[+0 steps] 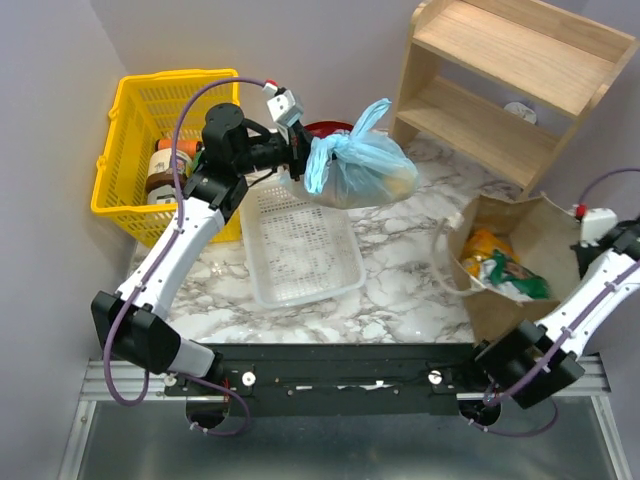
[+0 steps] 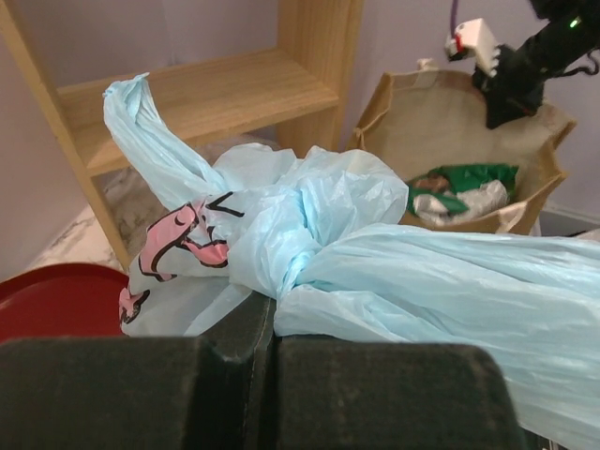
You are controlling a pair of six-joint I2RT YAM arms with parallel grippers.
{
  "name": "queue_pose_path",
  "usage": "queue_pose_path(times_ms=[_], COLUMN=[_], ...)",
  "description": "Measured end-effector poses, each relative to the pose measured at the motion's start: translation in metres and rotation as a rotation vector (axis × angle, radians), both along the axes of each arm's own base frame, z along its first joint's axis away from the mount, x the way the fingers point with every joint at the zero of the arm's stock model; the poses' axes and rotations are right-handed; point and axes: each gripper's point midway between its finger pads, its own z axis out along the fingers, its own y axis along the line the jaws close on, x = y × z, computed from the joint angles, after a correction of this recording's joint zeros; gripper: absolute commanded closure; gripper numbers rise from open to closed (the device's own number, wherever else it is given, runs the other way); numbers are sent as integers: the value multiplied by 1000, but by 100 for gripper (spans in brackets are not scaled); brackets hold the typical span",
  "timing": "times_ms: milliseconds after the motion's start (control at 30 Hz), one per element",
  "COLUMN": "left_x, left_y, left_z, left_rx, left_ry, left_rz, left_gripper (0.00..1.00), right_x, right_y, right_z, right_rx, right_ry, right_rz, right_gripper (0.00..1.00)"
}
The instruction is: Untie the knot of the grocery bags and take out the mixed food
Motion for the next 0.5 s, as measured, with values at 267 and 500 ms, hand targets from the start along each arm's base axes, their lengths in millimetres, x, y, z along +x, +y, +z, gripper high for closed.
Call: queue_pose_path(times_ms=[267,500], left_x=[14,-9], left_y=[-36,-110], left_z=[-45,-109], left_rx=[-6,85], left_ry=[112,177], left_rz=[-61,-249], left_gripper=[100,100], right_x=[-64,-30], right_y=[-90,-65], right_z=[25,54], right_rx=[-32,23], right_ry=[24,-168], right_rz=[-239,-97], right_gripper=[54,29])
